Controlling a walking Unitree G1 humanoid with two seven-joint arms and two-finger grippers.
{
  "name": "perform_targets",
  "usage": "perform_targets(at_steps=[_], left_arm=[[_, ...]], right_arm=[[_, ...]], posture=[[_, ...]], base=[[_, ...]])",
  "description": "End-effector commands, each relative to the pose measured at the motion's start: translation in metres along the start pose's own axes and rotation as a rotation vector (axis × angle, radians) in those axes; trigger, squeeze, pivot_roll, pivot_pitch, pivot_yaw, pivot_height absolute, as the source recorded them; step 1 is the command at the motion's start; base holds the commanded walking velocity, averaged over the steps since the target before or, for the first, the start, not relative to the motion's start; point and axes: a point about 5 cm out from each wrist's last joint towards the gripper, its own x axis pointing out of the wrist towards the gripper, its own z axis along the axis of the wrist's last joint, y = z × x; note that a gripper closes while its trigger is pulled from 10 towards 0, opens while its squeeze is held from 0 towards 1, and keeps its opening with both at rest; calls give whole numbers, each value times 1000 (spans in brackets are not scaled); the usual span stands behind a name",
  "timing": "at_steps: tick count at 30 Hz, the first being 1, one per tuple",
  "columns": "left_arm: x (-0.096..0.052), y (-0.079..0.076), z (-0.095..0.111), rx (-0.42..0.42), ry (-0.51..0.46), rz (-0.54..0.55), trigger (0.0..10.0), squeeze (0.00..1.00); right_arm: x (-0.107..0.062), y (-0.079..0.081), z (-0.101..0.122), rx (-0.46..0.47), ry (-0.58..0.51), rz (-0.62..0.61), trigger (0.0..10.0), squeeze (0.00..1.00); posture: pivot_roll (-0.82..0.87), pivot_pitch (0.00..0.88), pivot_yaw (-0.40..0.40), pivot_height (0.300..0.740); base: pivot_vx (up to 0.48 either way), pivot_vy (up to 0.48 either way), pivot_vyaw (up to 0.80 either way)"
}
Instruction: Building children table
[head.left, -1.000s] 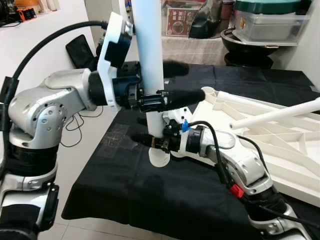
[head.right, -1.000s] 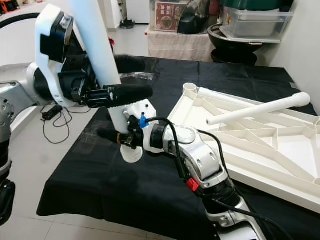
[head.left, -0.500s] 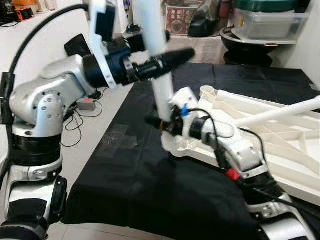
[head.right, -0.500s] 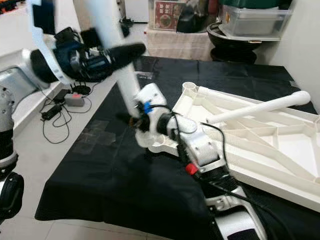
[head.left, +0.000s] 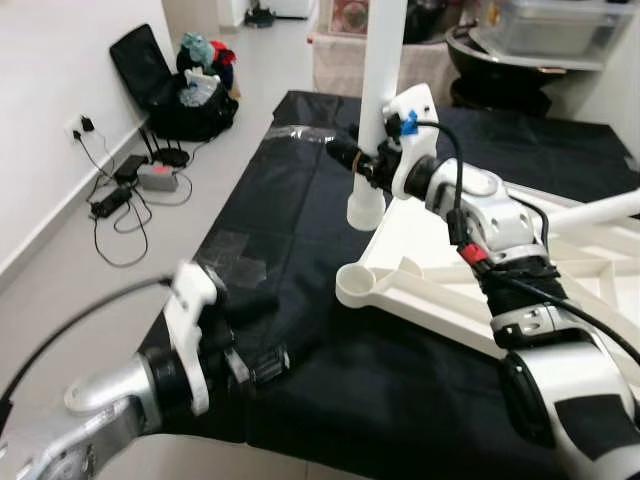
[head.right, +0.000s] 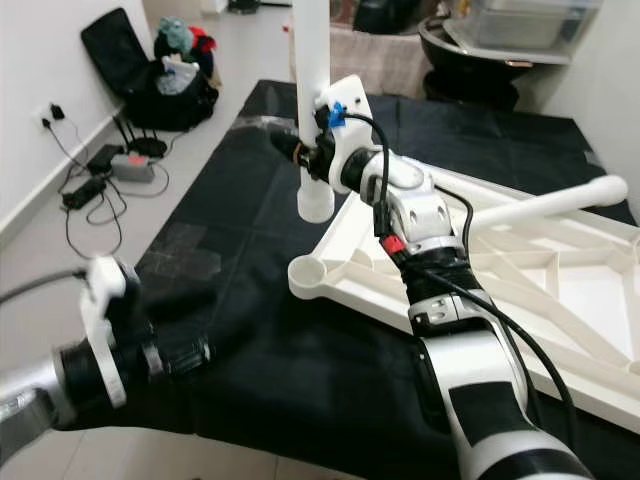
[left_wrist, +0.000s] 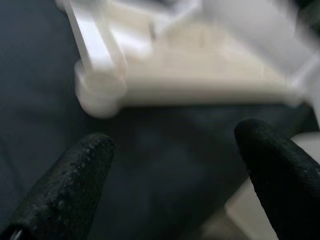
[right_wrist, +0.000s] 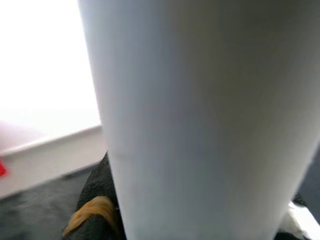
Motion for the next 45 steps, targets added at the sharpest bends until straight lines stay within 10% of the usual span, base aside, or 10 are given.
perform_targets(at_steps=[1,25,45], left_arm=[[3,-24,-23,35,75,-22,10000,0],[-23,-31,0,509,-76,349,10000,0],[-23,-30,-3,540,-133,392,10000,0]], right_arm=[[-1,5,24,-21,-124,172,10000,0],[-22,3,10,-73,-13,650,10000,0],[-20,21,-1,-110,21,858,10000,0]], posture=[[17,248,-56,740],[64,316,-42,740],[83,333,-32,740]], base=[[0,0,0],[0,0,0],[0,0,0]])
